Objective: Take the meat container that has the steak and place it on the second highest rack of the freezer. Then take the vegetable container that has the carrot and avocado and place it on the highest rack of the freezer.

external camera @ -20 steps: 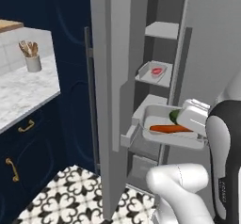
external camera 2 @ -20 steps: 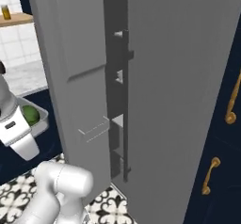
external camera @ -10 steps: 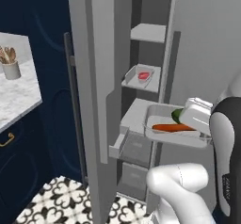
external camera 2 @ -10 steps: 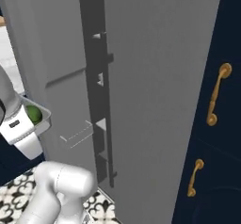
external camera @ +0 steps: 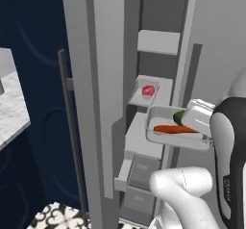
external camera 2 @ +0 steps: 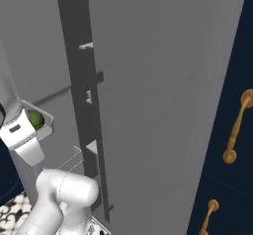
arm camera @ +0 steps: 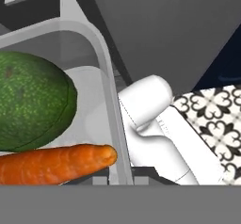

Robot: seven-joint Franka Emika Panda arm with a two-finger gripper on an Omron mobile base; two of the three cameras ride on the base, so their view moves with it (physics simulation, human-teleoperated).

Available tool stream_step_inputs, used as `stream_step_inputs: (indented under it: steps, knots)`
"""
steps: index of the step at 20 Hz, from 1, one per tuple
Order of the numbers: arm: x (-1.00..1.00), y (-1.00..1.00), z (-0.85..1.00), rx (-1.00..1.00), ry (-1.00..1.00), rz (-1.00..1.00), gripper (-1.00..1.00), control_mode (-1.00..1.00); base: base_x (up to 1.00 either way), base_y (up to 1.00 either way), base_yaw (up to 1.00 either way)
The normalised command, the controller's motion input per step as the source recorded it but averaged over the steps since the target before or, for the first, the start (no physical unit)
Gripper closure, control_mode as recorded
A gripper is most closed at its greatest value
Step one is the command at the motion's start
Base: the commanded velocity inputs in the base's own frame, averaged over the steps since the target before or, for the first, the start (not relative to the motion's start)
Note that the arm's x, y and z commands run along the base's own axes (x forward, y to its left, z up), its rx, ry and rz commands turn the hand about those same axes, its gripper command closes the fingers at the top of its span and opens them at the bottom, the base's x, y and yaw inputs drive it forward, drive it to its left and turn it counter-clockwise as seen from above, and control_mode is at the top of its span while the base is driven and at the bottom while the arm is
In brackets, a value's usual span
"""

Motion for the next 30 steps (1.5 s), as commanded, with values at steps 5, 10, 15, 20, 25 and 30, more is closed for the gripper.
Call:
stream_step_inputs:
  steps: [5, 10, 15, 20, 25, 30]
  knots:
    - [0.00, 0.00, 0.00, 0.00, 0.00, 0.00, 1.00, 1.00, 0.47, 0.19, -0.14]
    - [-0.19, 0.01, 0.30, 0.20, -0.01, -0.28, 1.00, -1.00, 0.00, 0.04, -0.05]
    - [-0.01, 0.08, 0.42, 0.23, 0.00, -0.47, 1.00, -1.00, 0.00, 0.00, 0.00]
    - [0.58, 0.56, 0.32, 0.08, 0.00, -0.43, 1.00, -1.00, 0.00, 0.00, 0.00]
    - [0.92, 0.32, 0.25, 0.07, 0.00, -0.41, 1.00, -1.00, 0.00, 0.00, 0.00]
    - [1.00, 0.00, 0.15, 0.11, 0.00, -0.32, 1.00, -1.00, 0.00, 0.00, 0.00]
